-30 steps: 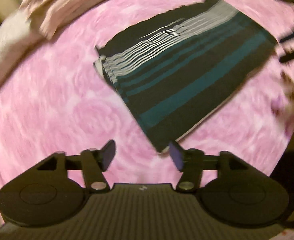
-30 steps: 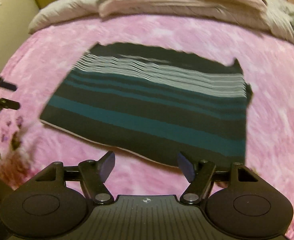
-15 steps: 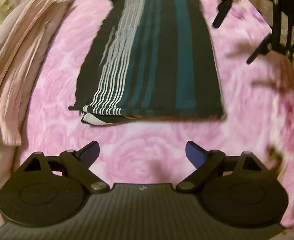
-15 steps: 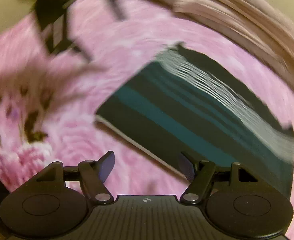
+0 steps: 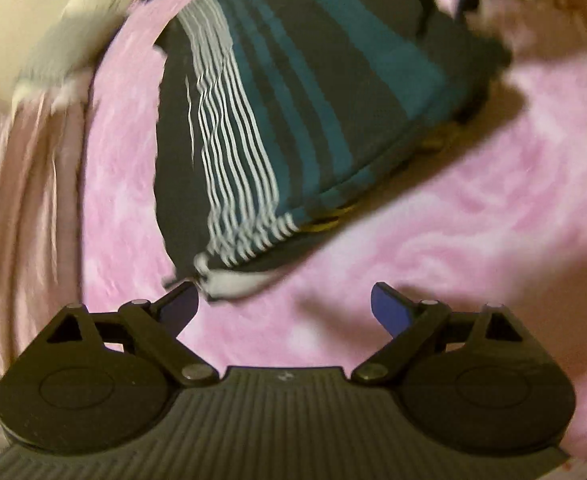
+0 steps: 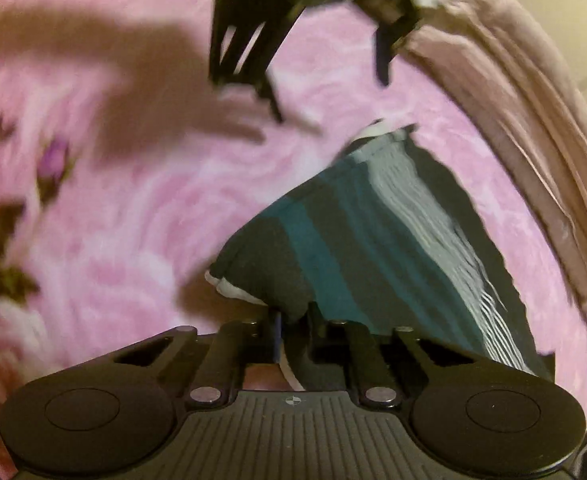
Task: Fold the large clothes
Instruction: 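Grasp one side of the folded sweater with the right gripper and lift it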
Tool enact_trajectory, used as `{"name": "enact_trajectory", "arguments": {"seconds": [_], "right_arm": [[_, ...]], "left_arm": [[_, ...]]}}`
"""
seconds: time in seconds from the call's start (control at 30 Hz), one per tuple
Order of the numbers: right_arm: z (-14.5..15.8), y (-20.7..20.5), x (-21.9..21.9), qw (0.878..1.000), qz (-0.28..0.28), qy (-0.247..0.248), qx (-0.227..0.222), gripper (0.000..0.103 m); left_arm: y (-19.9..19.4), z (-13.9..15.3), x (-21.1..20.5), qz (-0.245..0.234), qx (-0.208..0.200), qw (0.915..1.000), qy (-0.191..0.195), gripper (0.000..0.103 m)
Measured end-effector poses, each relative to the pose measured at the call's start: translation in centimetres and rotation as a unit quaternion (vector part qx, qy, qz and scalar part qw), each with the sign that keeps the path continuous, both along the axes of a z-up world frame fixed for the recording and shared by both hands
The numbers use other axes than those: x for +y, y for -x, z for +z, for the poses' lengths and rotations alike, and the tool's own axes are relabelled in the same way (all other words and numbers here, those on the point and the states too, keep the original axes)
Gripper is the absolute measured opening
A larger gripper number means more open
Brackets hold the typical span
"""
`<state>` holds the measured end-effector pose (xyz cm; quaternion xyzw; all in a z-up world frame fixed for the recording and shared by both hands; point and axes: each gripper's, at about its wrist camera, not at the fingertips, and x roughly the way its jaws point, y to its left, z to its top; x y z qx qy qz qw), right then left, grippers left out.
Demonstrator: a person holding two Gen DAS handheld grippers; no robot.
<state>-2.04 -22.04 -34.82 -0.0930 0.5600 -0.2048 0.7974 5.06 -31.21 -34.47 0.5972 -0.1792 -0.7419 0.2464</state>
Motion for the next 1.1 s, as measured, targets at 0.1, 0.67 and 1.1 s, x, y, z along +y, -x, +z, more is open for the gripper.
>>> {"name": "enact_trajectory", "arguments": {"seconds": [0.1,0.67,1.1], "right_arm": [[2.7,0.5,-1.2,0.999,-0.034,-0.011,-0.027,0.005],[6.4,2.0,-1.8,0.992,-0.086,-0.035,-0.080,0.005],[-1.4,-1.0,2.8,0.998,0.015,0.061,0.008,0.080]], "left_arm": [[0.3,-1.1,-1.5,-0.045,-0.017,0.9987,0.020,0.091],[1.4,-0.6,-7.0,-0.083,-0.004,0.9964,-0.019,0.015],[0.9,3.5,-10.5,-0.010,0.080,0.9917,-0.100,0.015]]}}
